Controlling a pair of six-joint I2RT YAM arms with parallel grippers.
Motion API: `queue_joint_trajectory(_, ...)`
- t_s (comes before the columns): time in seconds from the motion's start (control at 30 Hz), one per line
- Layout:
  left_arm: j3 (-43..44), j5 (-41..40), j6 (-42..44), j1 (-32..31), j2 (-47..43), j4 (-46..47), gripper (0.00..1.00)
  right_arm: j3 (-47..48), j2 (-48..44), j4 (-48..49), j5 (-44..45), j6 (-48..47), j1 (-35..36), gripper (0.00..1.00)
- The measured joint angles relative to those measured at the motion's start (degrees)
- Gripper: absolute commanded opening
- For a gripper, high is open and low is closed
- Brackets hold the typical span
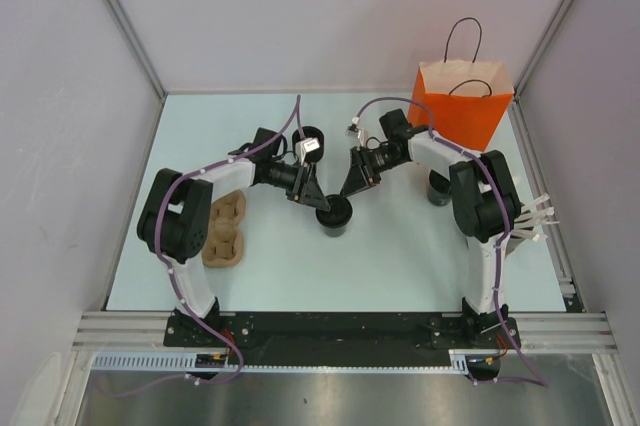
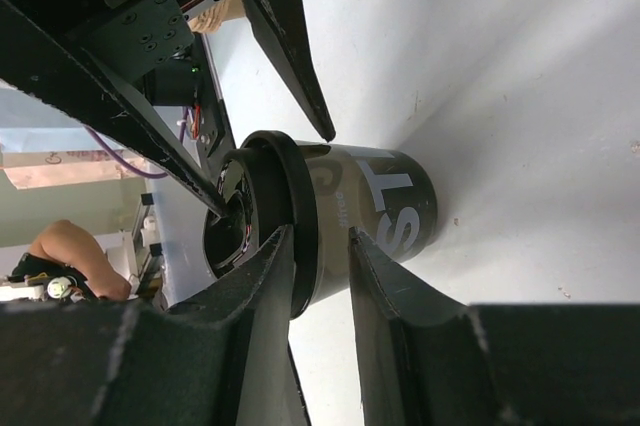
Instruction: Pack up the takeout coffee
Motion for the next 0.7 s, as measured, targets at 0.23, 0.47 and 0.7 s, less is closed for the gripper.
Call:
queue_joint_trajectory(0.23,0.00,-0.35,-0.02,-0.02,-0.07,-0.04,0.63,0.00,-0.02,-0.52,2.23,-0.63,0.26,0.29)
queue_joint_trajectory(0.47,0.02,-1.16,0.09,-0.22,-0.55,-0.50,0.59,0.00,-0.61,-1.42,3.58,-1.09,0.55,0.29)
queue_joint_trajectory(0.7,0.00,-2.80,1.16,-0.48,-1.66,-1.44,0.58,-0.02,-2.12,-1.79,6.99,-1.92,0.57,0.46)
